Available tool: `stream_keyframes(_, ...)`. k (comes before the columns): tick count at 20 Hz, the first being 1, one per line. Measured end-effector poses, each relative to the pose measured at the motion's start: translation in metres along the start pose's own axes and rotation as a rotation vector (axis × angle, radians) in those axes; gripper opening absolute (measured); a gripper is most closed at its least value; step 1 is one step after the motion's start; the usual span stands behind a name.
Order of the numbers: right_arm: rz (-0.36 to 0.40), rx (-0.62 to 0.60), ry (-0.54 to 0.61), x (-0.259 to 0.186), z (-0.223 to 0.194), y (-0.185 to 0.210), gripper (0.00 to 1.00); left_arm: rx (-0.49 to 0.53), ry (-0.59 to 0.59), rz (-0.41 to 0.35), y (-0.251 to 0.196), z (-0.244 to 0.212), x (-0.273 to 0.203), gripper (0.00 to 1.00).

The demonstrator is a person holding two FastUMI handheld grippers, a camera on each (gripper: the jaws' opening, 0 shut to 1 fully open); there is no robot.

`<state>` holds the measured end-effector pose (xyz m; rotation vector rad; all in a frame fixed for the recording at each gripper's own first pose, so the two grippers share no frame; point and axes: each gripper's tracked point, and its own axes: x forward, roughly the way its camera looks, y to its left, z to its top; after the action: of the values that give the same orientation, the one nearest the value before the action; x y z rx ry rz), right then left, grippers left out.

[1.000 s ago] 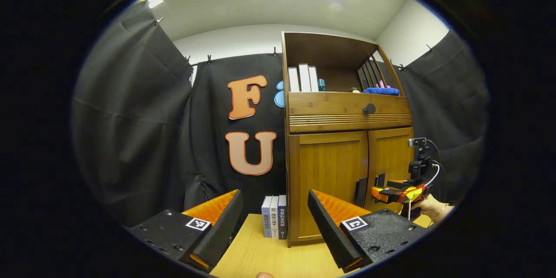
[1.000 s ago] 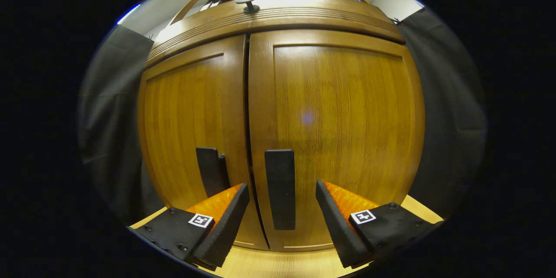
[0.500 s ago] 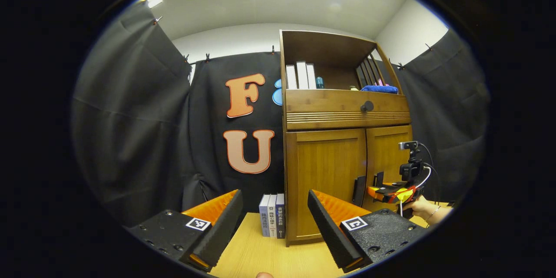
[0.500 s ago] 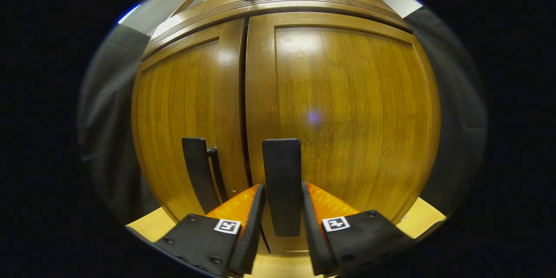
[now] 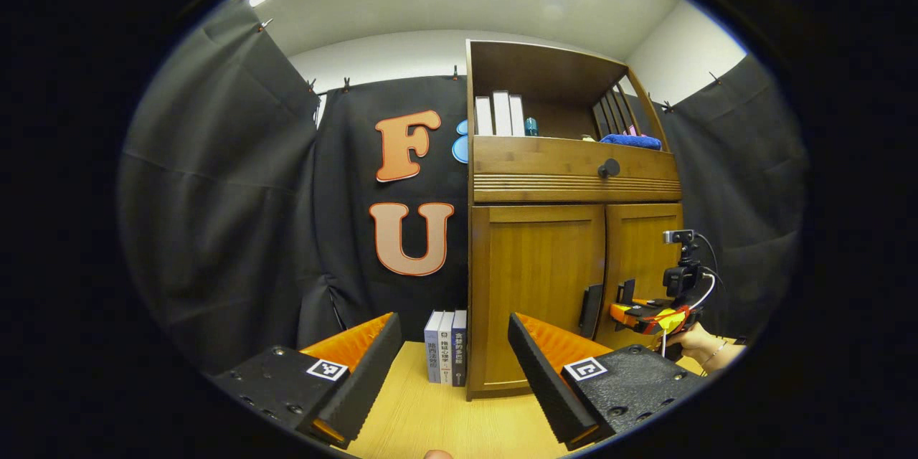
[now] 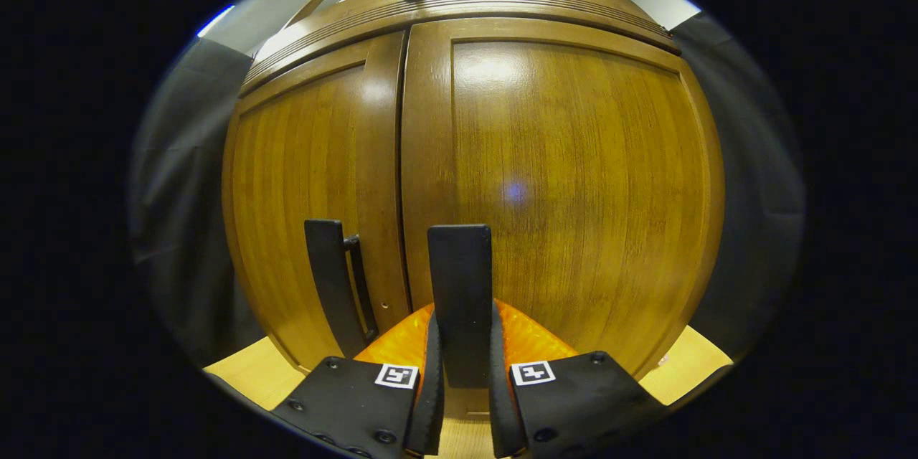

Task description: Open the right door of the double-door shoe cabinet with the right hand, and open the left door with the left hand.

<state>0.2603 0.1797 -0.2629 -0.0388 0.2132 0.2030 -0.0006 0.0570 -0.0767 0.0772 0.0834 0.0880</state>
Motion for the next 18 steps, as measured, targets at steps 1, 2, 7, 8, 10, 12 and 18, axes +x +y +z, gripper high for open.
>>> stream_keyframes(1, 0.011, 0.002, -0.006, -0.006, 0.000, 0.000, 0.28, 0.014, -0.003, 0.002, -0.001, 0.000, -0.002, 0.94)
stream_keyframes(2, 0.023, 0.003, -0.009, -0.012, 0.002, 0.000, 0.34, 0.025, -0.005, 0.002, -0.003, 0.000, -0.004, 0.94)
stream_keyframes(7, 0.059, 0.005, 0.015, -0.041, 0.004, -0.004, 0.34, 0.016, -0.001, -0.025, -0.019, 0.000, -0.011, 0.92)
stream_keyframes(8, 0.061, 0.005, 0.016, -0.046, 0.005, -0.006, 0.34, 0.005, 0.001, -0.032, -0.023, -0.001, -0.013, 0.92)
stream_keyframes(10, 0.064, 0.008, 0.022, -0.056, 0.005, -0.010, 0.34, -0.011, 0.008, -0.044, -0.028, -0.002, -0.017, 0.92)
stream_keyframes(12, 0.066, 0.013, 0.028, -0.066, 0.007, -0.013, 0.34, -0.012, 0.014, -0.050, -0.033, -0.005, -0.020, 0.94)
stream_keyframes(18, 0.053, 0.012, 0.029, -0.097, 0.006, -0.028, 0.28, -0.020, 0.037, -0.063, -0.040, -0.014, -0.020, 0.94)
